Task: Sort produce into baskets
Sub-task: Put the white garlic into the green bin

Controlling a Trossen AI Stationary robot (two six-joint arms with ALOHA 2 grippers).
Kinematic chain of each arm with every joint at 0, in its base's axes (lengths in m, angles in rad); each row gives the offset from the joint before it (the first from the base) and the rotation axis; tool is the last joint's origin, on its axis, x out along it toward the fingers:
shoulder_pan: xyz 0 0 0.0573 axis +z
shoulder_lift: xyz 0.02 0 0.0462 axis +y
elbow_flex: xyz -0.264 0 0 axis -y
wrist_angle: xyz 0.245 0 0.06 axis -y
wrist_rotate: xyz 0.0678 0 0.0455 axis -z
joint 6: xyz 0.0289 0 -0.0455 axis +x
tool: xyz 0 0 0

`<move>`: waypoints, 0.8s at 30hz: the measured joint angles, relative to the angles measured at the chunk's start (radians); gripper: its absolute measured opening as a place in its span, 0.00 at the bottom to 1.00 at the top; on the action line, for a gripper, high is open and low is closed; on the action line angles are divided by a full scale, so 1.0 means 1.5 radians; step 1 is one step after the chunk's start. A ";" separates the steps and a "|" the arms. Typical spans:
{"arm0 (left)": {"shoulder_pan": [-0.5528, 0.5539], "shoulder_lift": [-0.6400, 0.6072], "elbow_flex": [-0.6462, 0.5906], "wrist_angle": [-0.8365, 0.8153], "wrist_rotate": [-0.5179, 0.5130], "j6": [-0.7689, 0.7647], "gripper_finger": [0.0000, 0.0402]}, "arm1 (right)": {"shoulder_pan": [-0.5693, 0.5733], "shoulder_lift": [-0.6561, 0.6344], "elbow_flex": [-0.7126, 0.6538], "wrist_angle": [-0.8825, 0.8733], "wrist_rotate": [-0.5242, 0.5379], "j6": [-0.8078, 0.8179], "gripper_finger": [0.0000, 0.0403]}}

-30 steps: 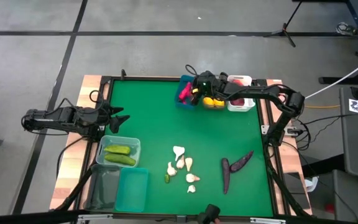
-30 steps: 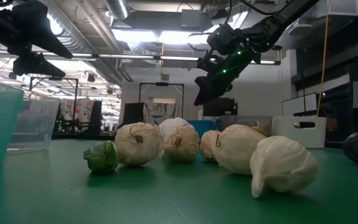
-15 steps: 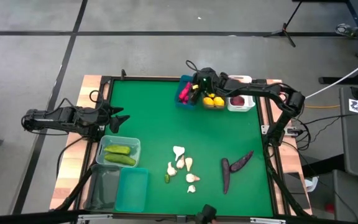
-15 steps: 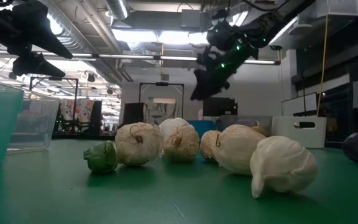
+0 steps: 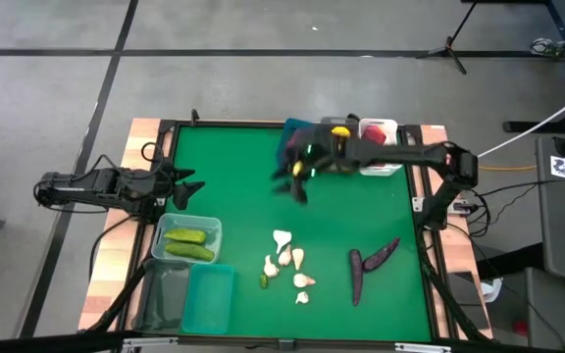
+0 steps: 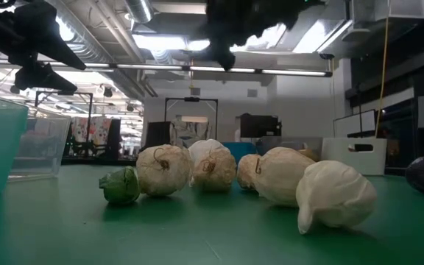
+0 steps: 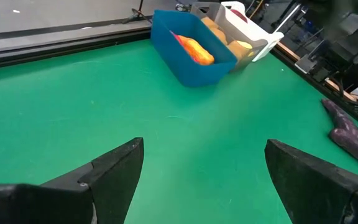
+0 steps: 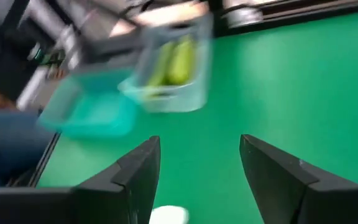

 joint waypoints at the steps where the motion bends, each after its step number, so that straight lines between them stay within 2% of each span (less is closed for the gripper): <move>1: 0.000 0.000 0.000 0.000 0.000 0.000 0.82 | 0.031 0.000 0.000 -0.003 0.019 -0.007 0.55; 3: 0.000 0.000 0.000 0.000 0.000 0.000 0.82 | 0.099 0.000 0.000 -0.011 0.086 -0.027 0.55; 8: 0.000 0.000 0.000 0.000 0.000 0.000 0.82 | 0.248 0.026 -0.001 -0.014 0.330 -0.088 0.55; 10: 0.000 0.000 0.000 0.000 0.000 0.000 0.82 | 0.284 0.050 -0.001 0.019 0.389 -0.097 0.55; 16: 0.000 0.000 0.000 -0.002 0.000 0.000 0.82 | 0.336 0.130 -0.001 0.132 0.392 -0.097 0.55; 21: 0.000 0.000 0.000 -0.017 0.000 -0.013 0.82 | 0.341 0.182 0.000 0.220 0.353 -0.093 0.55; 24: 0.000 0.000 0.000 -0.018 0.000 -0.014 0.82 | 0.341 0.209 0.000 0.217 0.349 -0.073 0.55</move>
